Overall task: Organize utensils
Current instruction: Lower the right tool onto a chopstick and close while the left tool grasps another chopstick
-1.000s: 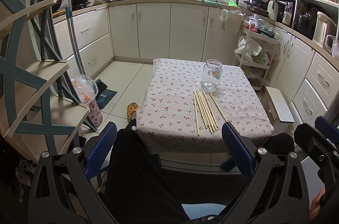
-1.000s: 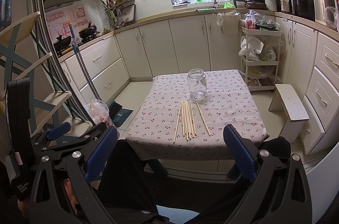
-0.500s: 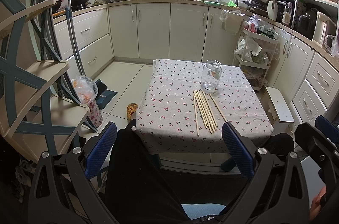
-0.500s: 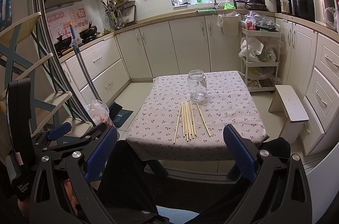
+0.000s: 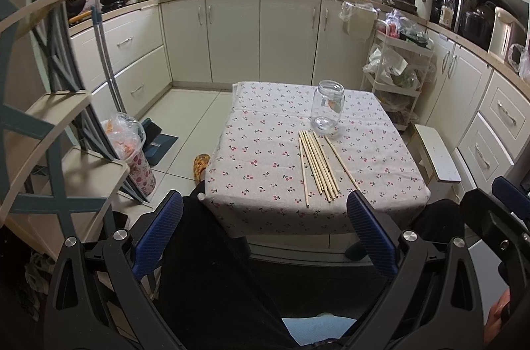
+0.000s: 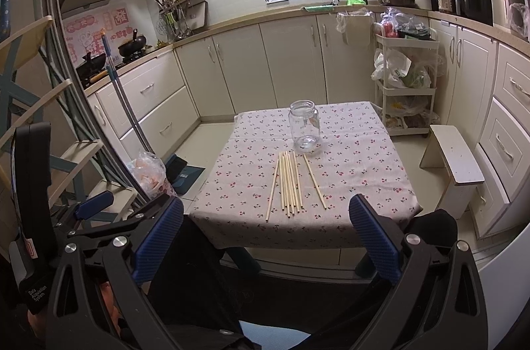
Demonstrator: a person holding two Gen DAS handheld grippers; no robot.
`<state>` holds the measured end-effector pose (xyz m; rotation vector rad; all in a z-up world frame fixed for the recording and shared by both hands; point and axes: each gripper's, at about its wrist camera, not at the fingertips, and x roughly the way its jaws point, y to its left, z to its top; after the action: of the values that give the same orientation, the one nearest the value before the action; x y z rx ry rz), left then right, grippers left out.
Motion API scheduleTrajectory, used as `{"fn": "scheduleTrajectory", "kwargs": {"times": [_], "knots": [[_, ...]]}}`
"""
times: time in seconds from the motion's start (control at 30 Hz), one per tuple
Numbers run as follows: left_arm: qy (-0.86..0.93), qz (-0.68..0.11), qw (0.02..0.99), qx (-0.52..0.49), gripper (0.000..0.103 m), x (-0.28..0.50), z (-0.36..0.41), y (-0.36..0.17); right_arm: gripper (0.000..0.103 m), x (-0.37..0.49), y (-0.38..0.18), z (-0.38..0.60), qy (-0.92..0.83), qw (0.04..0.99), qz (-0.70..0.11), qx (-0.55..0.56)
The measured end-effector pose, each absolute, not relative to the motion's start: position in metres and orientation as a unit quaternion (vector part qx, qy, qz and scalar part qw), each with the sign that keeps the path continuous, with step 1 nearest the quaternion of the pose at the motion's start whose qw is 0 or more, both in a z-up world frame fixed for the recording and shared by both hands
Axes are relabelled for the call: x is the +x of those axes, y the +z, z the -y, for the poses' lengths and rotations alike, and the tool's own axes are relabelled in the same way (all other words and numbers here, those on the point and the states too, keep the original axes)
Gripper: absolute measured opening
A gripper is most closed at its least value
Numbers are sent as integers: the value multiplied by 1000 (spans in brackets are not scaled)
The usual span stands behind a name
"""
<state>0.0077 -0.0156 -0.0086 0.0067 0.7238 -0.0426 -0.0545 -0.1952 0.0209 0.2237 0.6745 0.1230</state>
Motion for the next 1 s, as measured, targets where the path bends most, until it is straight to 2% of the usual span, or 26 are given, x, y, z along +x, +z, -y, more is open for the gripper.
{"fn": "scheduleTrajectory", "kwargs": {"times": [0.27, 0.6, 0.73, 0.83, 1.0], "knots": [[-28, -394, 919, -2, 95, 78, 25, -46, 96, 8, -23, 224, 30, 923, -363, 121], [-33, -456, 889, -7, 95, 190, 44, -112, 96, 132, -106, 236, 40, 898, -429, 94], [-30, -468, 883, -13, 95, 227, 50, -135, 77, 174, -139, 229, 53, 889, -451, 63], [-26, -480, 877, -8, 95, 247, 56, -154, 58, 201, -164, 223, 63, 877, -473, 51], [-22, -494, 869, 13, 95, 274, 70, -182, 48, 233, -194, 217, 77, 865, -494, 34]]}}
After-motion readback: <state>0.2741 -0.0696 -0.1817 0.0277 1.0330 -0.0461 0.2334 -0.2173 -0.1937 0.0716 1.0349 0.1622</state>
